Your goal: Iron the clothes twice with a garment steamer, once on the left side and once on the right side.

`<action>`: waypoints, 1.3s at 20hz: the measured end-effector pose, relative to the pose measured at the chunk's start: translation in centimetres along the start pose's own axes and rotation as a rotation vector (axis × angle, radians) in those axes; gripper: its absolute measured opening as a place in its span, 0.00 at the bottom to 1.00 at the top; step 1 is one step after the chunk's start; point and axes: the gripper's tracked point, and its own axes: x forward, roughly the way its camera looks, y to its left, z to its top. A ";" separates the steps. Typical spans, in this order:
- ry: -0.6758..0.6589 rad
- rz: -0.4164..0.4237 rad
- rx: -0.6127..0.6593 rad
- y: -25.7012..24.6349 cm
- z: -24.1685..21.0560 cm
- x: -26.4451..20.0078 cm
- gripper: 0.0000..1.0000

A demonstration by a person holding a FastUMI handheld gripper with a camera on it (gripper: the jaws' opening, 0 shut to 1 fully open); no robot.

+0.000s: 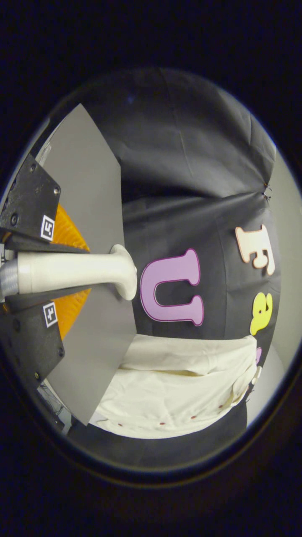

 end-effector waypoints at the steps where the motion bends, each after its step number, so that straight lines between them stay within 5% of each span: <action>1: -0.013 -0.003 -0.027 0.0 0.1 -0.2 0.39; 15: -0.125 0.052 -0.010 -3.6 3.7 -5.9 0.38; 26: -0.325 0.048 0.043 -13.0 11.1 -9.7 0.38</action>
